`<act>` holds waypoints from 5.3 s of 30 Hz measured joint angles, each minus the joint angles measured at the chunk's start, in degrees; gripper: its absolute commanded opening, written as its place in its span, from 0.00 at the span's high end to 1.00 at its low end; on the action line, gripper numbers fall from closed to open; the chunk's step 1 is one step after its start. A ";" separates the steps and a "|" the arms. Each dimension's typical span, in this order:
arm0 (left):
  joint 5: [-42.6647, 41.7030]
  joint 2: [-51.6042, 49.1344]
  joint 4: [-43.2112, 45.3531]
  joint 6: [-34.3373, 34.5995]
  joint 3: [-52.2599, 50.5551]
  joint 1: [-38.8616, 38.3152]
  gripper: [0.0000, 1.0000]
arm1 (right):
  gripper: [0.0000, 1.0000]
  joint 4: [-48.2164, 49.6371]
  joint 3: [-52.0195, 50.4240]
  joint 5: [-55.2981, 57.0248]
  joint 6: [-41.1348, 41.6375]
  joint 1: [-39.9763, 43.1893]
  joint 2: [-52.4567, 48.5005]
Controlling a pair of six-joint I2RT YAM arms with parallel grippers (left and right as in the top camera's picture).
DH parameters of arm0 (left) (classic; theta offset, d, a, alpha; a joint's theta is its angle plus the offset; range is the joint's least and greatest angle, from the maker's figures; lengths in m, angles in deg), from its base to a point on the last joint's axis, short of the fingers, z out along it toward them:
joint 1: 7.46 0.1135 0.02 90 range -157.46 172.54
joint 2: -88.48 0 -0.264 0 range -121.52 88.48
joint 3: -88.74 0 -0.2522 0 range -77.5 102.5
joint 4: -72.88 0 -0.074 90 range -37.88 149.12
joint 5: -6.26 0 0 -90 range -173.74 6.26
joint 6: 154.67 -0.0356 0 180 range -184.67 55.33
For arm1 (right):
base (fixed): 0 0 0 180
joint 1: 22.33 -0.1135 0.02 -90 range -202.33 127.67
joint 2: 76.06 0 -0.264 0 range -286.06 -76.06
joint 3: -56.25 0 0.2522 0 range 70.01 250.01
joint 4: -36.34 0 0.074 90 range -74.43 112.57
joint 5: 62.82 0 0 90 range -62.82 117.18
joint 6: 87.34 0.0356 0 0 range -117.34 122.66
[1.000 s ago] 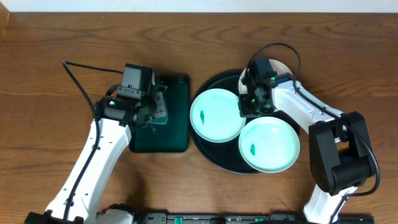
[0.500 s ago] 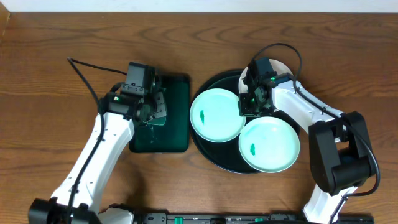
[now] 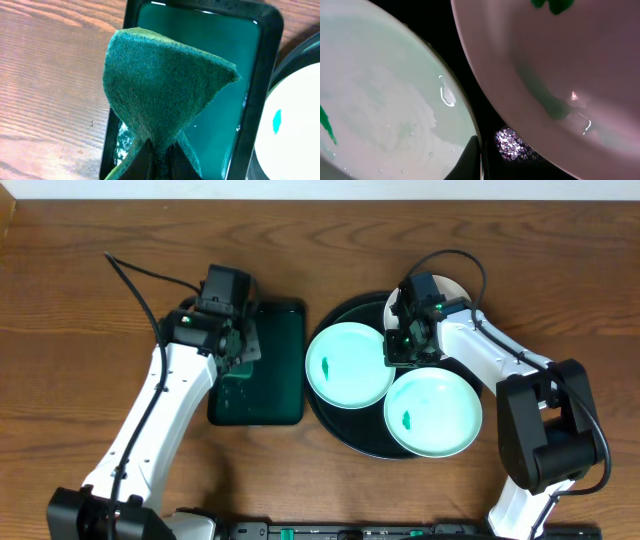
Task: Clean dirty plates on tray and stack at the side
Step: 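Lift the sponge out of the tray with the left gripper, then carry the sponge to the left pale green plate, then scrub the left pale green plate with the sponge in circles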
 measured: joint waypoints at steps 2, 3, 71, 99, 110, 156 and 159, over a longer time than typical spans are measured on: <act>-0.48 0.00 -0.17 0.11 0.02 0.00 0.93 | 0.99 0.00 0.00 0.00 0.02 0.00 0.00; -0.92 -0.02 -0.28 0.20 0.02 0.00 0.93 | 0.99 0.00 0.00 0.00 0.00 0.00 0.00; -8.24 -0.39 8.55 6.58 -0.20 -8.66 0.93 | 0.99 -2.49 0.00 3.63 1.99 -0.63 0.37; -12.24 -21.07 20.81 15.43 -0.20 -17.90 0.93 | 0.99 -3.02 0.00 4.68 1.99 -0.63 0.50; -11.85 -25.22 22.38 15.43 0.42 -19.47 0.93 | 0.99 -2.99 0.00 4.68 1.97 -0.66 0.52; -10.38 -22.73 20.55 14.64 1.29 -21.33 0.93 | 0.99 -2.21 0.00 8.13 1.95 -2.23 0.68; -10.27 -24.74 20.76 15.47 1.29 -21.38 0.93 | 0.99 -2.19 0.00 8.11 1.92 -2.25 0.68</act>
